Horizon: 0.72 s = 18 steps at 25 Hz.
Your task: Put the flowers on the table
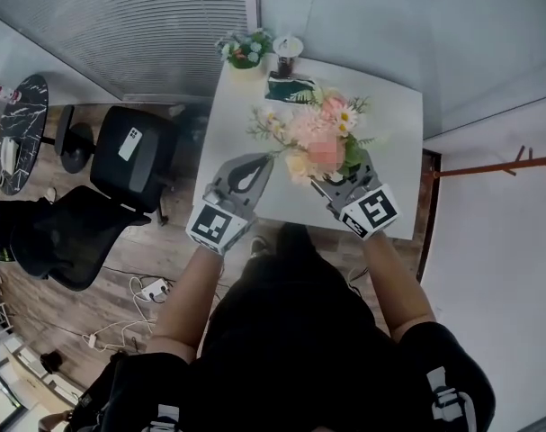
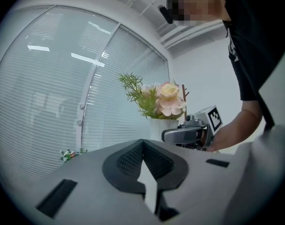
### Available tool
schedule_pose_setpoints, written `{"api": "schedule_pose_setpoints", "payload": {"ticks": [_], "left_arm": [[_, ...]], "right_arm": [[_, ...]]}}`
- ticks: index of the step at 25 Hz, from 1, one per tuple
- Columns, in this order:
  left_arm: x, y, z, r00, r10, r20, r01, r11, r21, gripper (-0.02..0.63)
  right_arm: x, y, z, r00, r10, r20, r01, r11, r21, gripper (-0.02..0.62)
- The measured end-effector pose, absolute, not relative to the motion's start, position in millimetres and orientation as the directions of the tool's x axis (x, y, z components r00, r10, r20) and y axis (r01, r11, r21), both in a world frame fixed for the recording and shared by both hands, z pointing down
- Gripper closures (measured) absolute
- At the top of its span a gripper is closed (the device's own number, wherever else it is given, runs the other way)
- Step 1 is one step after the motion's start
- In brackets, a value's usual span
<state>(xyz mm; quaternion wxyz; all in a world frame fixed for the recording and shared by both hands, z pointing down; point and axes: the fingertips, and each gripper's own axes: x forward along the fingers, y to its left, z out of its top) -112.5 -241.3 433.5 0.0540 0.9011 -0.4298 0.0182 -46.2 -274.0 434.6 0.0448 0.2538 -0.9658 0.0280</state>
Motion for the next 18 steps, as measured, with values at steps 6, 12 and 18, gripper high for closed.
{"api": "schedule_pose_setpoints", "payload": {"ticks": [6,12,18], "left_arm": [[-106.7,-266.9,458.8,0.596,-0.798,0.091,-0.802,-0.587,0.109,0.594],[-103.7,-290.1,492.5,0.574,-0.812,0.106,-0.818,-0.564,0.109,0.594],[-110.3,-323.5,520.8,0.550,-0.827,0.112,-0.834,-0.537,0.131,0.594]], "right_arm": [[-43.9,-299.3,457.8,-0.867,-0.490,0.093,-0.493,0.870,-0.023,0.258],[-39.9,-323.2,495.3,-0.859,-0.502,0.096,-0.508,0.860,-0.044,0.258],[-44.4,-357.1,522.4,-0.859,-0.502,0.105,-0.508,0.860,-0.046,0.258]]}}
